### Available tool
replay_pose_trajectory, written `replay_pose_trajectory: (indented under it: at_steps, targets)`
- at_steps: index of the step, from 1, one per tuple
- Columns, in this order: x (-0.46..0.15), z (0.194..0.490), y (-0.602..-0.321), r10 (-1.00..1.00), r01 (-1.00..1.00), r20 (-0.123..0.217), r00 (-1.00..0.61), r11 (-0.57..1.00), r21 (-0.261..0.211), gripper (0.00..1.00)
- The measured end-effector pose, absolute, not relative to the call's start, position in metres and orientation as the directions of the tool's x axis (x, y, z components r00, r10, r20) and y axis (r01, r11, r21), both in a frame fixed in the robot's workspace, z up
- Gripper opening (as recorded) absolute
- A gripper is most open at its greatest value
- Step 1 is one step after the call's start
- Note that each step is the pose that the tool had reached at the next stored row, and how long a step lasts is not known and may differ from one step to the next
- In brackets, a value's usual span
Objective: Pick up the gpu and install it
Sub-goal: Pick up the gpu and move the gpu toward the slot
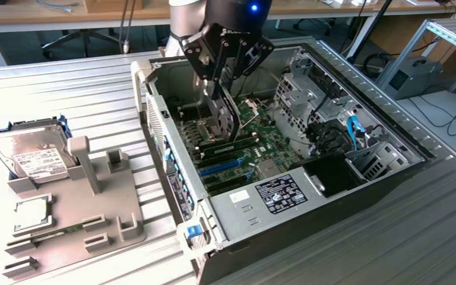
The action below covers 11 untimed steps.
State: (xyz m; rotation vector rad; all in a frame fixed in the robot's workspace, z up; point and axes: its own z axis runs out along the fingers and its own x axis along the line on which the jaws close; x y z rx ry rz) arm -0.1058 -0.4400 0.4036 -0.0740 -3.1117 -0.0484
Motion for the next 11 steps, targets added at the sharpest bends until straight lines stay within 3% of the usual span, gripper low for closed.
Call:
replay_pose_trajectory:
  at_steps: [11]
  targets:
    - [-0.083, 0.396, -0.440, 0.047, 0.048, 0.029, -0.998, 0.999, 0.025, 0.26]
